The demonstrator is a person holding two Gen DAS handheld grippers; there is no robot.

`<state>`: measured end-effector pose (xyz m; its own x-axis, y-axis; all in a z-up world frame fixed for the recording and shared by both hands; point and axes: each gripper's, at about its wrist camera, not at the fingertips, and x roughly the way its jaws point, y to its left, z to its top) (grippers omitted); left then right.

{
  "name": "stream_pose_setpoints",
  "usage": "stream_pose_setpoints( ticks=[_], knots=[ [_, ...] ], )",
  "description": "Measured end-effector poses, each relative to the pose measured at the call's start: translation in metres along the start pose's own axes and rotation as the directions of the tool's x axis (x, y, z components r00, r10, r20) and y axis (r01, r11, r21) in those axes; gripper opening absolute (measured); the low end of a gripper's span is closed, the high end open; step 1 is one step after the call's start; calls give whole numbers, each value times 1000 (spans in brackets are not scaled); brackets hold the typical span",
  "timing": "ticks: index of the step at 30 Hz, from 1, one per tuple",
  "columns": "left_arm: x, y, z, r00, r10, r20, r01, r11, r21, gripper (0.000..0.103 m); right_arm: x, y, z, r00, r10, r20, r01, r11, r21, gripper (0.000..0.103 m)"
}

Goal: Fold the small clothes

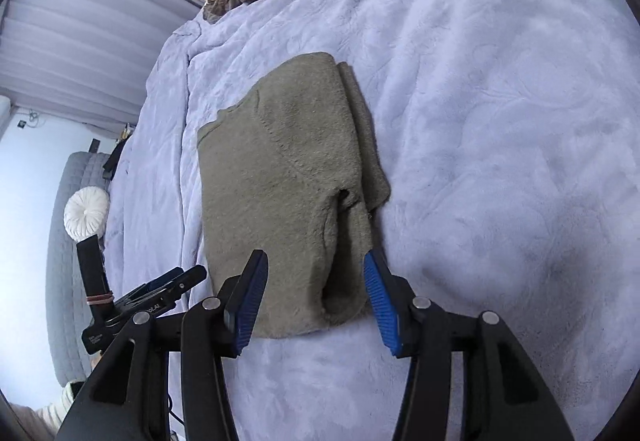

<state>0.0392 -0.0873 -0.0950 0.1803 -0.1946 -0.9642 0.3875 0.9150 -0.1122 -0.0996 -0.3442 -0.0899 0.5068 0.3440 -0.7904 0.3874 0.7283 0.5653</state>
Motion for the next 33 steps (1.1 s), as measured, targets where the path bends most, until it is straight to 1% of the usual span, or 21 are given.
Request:
stream_pose_setpoints(
  ticks=[1,2,3,4,5,8,11,12,14,16,19,23,25,30,33],
  knots=[
    [4,-3,-4,1000,0,-14,0,1000,2,83,4,5,-1,999,-26,-20,25,999,-24,55],
    [7,-5,-8,1000,5,-24,-4,1000,6,83,8,8,-3,997,-64,-45,62,997,-49,52],
    [10,-8,-11,999,11,-33,-11,1000,9,83,16,10,-1,993,-96,-69,91,993,-71,37],
    [13,-10,-15,999,17,-42,-17,1000,10,83,21,11,-4,989,-120,-92,111,990,-89,17],
    [14,-11,-17,999,18,-47,-18,1000,7,83,21,11,-7,986,-132,-102,122,987,-101,14],
    [18,-10,-23,999,14,-53,-15,1000,-5,83,22,13,-12,974,-199,-112,181,971,-154,13],
    [20,-8,-24,998,3,-66,-4,1000,-18,83,43,4,-16,944,-298,-141,267,942,-202,13],
    [21,-9,-24,998,3,-70,-4,1000,-16,83,50,-4,-19,939,-307,-156,274,941,-198,12],
    [20,-12,-25,997,18,-71,-18,1000,-2,83,55,-19,-21,948,-268,-171,248,960,-130,13],
    [19,-15,-25,997,29,-67,-29,999,14,83,49,-26,-20,958,-233,-169,224,972,-72,13],
    [18,-16,-25,997,32,-71,-31,999,17,83,42,-30,-20,960,-223,-171,217,975,-49,14],
    [16,-16,-25,997,32,-74,-31,999,18,83,22,-39,-22,969,-181,-167,186,982,15,15],
    [15,-16,-23,997,33,-74,-31,999,23,83,15,-40,-21,969,-184,-163,190,981,25,18],
    [15,-15,-20,996,26,-81,-25,1000,17,83,2,-33,-14,969,-201,-143,205,979,13,18],
    [15,-13,-18,996,28,-85,-27,999,20,83,-2,-29,-12,972,-193,-130,197,980,19,18]
  ],
)
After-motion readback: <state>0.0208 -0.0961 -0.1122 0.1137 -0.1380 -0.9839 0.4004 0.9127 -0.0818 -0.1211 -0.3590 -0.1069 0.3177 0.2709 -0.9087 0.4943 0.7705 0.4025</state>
